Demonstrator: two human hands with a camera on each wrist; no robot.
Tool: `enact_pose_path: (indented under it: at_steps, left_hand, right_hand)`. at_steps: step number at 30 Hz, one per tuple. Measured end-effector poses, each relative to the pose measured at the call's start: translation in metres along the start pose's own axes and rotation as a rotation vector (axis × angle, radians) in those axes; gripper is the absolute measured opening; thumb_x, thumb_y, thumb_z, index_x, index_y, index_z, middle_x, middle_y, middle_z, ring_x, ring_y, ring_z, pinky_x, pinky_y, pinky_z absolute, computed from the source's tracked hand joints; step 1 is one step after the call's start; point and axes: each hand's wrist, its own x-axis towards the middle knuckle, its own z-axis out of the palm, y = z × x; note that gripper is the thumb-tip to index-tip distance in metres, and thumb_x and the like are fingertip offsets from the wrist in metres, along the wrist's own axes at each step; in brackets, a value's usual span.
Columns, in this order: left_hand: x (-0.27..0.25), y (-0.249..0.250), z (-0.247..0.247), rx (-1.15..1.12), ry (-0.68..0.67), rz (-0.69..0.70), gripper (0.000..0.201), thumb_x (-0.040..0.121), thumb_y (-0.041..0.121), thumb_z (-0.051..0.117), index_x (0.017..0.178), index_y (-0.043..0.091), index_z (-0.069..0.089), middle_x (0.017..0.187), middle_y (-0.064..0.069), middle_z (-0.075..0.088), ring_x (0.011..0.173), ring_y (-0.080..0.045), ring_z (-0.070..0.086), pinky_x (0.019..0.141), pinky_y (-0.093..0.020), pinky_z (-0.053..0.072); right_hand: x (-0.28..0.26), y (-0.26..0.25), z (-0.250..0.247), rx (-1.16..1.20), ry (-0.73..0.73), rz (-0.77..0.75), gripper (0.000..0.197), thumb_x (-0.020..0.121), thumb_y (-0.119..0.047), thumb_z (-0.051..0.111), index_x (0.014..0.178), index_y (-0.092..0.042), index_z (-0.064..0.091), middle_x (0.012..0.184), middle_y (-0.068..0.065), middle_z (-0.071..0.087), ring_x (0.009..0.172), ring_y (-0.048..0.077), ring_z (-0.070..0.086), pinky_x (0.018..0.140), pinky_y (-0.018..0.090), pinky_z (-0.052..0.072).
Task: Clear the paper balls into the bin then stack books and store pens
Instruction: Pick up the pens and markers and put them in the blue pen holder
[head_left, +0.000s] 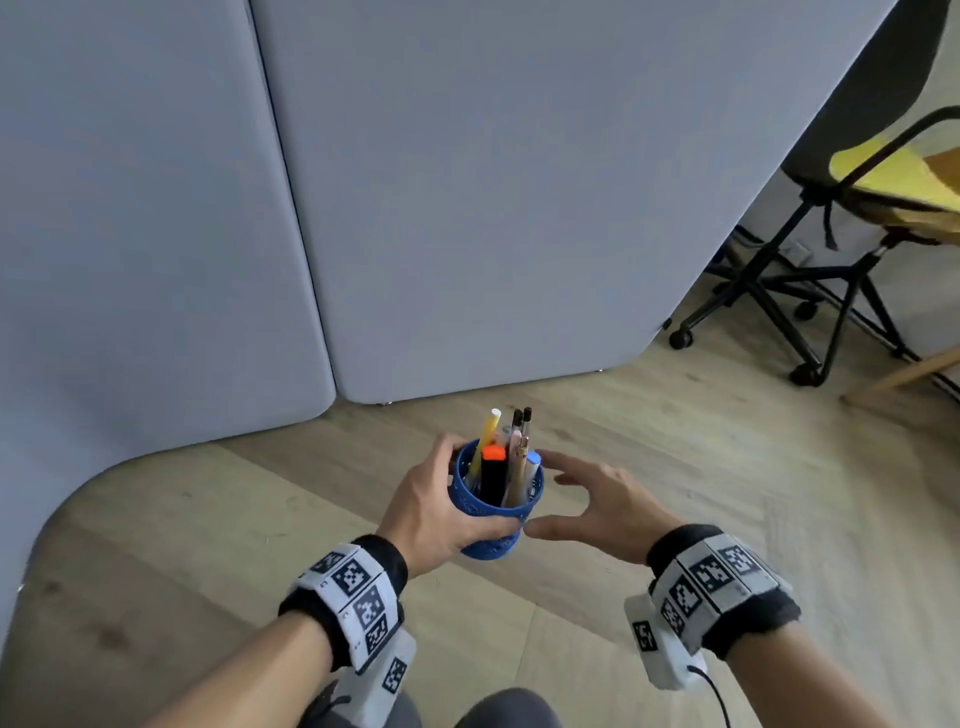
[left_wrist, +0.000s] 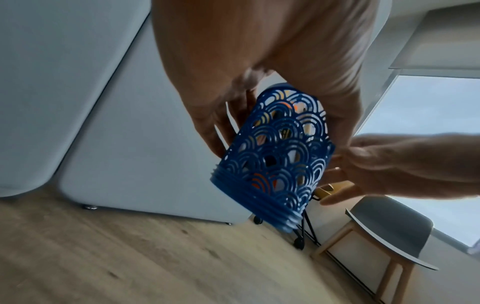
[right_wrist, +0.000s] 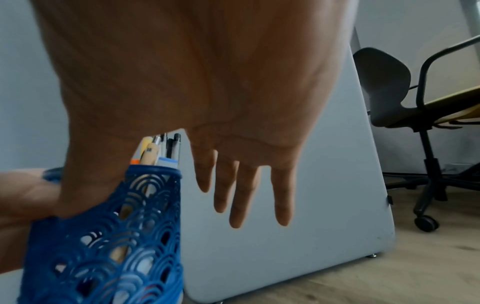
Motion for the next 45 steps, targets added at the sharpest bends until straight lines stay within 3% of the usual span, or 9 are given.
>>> enact_pose_path:
  at_steps: [3, 9, 16, 19, 22, 32, 38, 40, 45]
  left_hand:
    - [-0.025, 0.064, -0.010, -0.054, -0.045, 0.011, 0.072, 0.055, 0.038, 0.093, 0.115, 0.036, 0.053, 0.108, 0.017, 0.066, 0.104, 0.001, 0.061, 0.081, -0.008, 0.048]
    - [-0.074, 0.186, -0.035, 0.044, -0.059, 0.019, 0.078, 0.053, 0.045, 0.090, 0.120, 0.049, 0.052, 0.114, 0.025, 0.056, 0.109, 0.010, 0.051, 0.086, -0.014, 0.046]
    - [-0.139, 0.333, -0.041, 0.135, -0.289, 0.054, 0.070, 0.053, 0.053, 0.087, 0.113, 0.056, 0.051, 0.104, 0.029, 0.064, 0.097, 0.012, 0.056, 0.079, -0.010, 0.046]
    - [-0.160, 0.373, -0.032, 0.131, -0.412, 0.125, 0.070, 0.054, 0.055, 0.087, 0.113, 0.059, 0.050, 0.099, 0.034, 0.064, 0.092, 0.018, 0.054, 0.068, -0.002, 0.040]
    - [-0.178, 0.401, -0.017, 0.115, -0.520, 0.189, 0.073, 0.051, 0.055, 0.088, 0.115, 0.055, 0.053, 0.102, 0.031, 0.065, 0.091, 0.014, 0.058, 0.072, -0.007, 0.046]
    - [-0.248, 0.488, 0.089, 0.116, -0.895, 0.386, 0.080, 0.046, 0.063, 0.086, 0.117, 0.045, 0.056, 0.105, 0.018, 0.069, 0.091, 0.000, 0.067, 0.080, -0.027, 0.058]
    - [-0.315, 0.538, 0.180, 0.111, -1.124, 0.472, 0.073, 0.047, 0.054, 0.090, 0.111, 0.042, 0.057, 0.102, 0.014, 0.069, 0.090, -0.004, 0.068, 0.078, -0.028, 0.059]
    - [-0.343, 0.550, 0.212, 0.104, -1.186, 0.496, 0.066, 0.050, 0.047, 0.091, 0.106, 0.045, 0.057, 0.101, 0.015, 0.068, 0.090, -0.005, 0.067, 0.075, -0.026, 0.059]
    - [-0.409, 0.585, 0.280, 0.064, -1.250, 0.566, 0.073, 0.054, 0.046, 0.088, 0.117, 0.036, 0.054, 0.103, 0.019, 0.064, 0.091, 0.002, 0.062, 0.066, -0.010, 0.053]
  right_hand:
    - [-0.037, -0.045, -0.042, 0.126, -0.050, -0.016, 0.067, 0.068, -0.057, 0.076, 0.128, -0.046, 0.049, 0.122, -0.026, 0.061, 0.113, -0.002, 0.059, 0.096, 0.029, 0.050]
    - [-0.128, -0.117, -0.121, 0.251, -0.015, 0.082, 0.049, 0.073, -0.025, 0.080, 0.117, -0.030, 0.059, 0.108, -0.014, 0.069, 0.098, 0.002, 0.066, 0.068, 0.007, 0.045]
    - [-0.268, -0.181, -0.185, 0.361, 0.136, 0.233, 0.064, 0.072, -0.012, 0.080, 0.129, -0.027, 0.055, 0.113, -0.007, 0.067, 0.094, 0.008, 0.068, 0.081, 0.023, 0.056]
    - [-0.326, -0.195, -0.190, 0.474, 0.295, 0.306, 0.065, 0.071, -0.003, 0.078, 0.129, -0.020, 0.054, 0.112, -0.008, 0.064, 0.098, 0.013, 0.067, 0.086, 0.028, 0.057]
    - [-0.382, -0.208, -0.187, 0.569, 0.471, 0.397, 0.060, 0.072, -0.001, 0.077, 0.126, -0.015, 0.054, 0.113, -0.011, 0.063, 0.103, 0.014, 0.065, 0.090, 0.029, 0.055]
    - [-0.559, -0.225, -0.180, 0.677, 0.946, 0.609, 0.063, 0.076, -0.002, 0.076, 0.132, -0.020, 0.051, 0.124, 0.000, 0.062, 0.095, 0.015, 0.069, 0.082, 0.036, 0.059]
    - [-0.669, -0.219, -0.162, 0.610, 1.216, 0.789, 0.057, 0.085, -0.007, 0.068, 0.134, -0.024, 0.046, 0.112, -0.021, 0.055, 0.090, -0.001, 0.063, 0.073, 0.015, 0.055]
    - [-0.703, -0.213, -0.154, 0.547, 1.291, 0.857, 0.053, 0.085, -0.008, 0.066, 0.133, -0.024, 0.048, 0.114, -0.015, 0.055, 0.096, 0.004, 0.062, 0.077, 0.013, 0.054]
    - [-0.785, -0.183, -0.145, 0.328, 1.377, 1.025, 0.059, 0.081, -0.016, 0.061, 0.137, -0.025, 0.047, 0.115, -0.005, 0.051, 0.109, 0.009, 0.055, 0.096, 0.032, 0.051]
